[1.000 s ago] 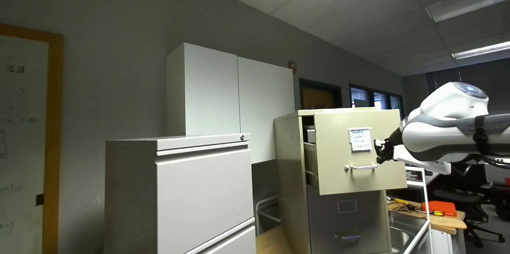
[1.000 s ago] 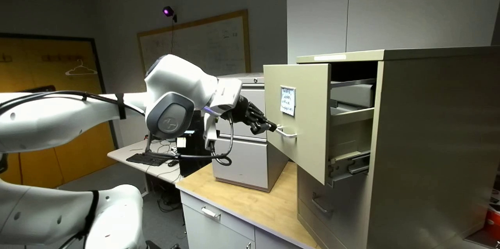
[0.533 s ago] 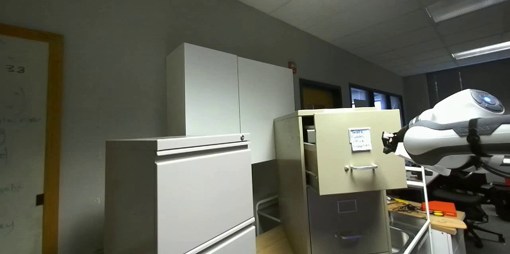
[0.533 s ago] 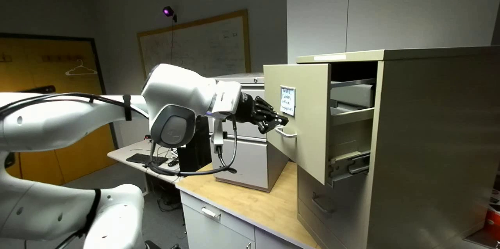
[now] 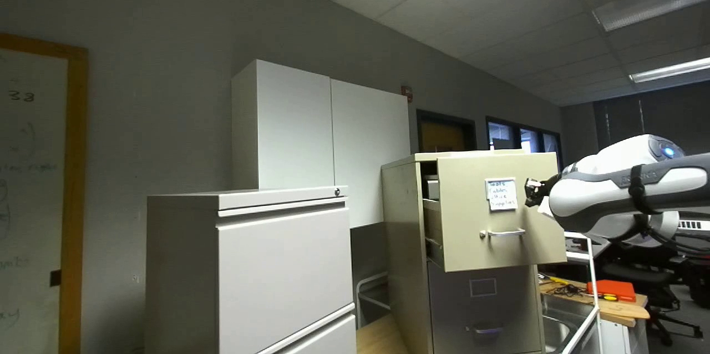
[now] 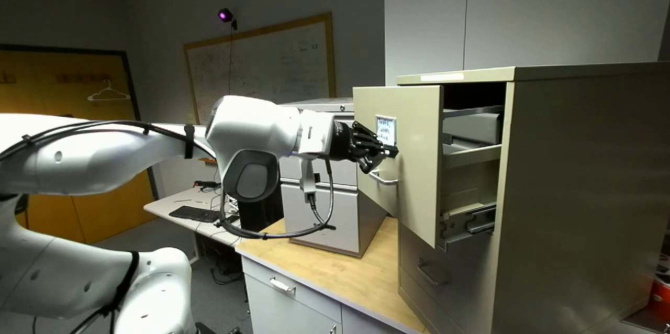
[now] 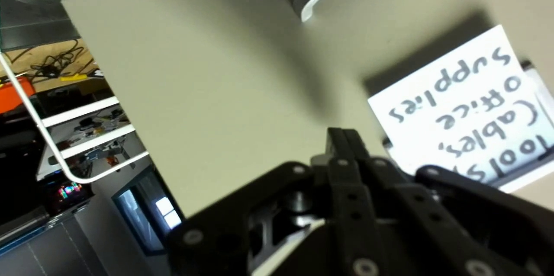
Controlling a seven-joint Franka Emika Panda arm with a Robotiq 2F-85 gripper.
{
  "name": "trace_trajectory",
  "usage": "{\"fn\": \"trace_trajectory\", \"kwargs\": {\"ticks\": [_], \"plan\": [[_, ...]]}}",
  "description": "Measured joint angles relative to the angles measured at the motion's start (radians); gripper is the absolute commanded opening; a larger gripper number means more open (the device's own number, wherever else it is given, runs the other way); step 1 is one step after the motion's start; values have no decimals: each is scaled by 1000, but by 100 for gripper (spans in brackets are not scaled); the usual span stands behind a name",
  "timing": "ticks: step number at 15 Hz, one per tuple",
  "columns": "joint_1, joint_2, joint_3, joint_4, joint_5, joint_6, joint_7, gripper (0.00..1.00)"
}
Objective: Close the upper drawer
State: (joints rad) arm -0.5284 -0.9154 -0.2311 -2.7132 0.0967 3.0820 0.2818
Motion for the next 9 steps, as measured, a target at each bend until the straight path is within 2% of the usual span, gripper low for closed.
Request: {"fn": "trace_trajectory", "kwargs": {"ticks": [2, 9], "plan": [[30, 47, 0, 21, 9, 21, 0, 0], [32, 128, 9, 79, 18, 25, -1, 0]]}}
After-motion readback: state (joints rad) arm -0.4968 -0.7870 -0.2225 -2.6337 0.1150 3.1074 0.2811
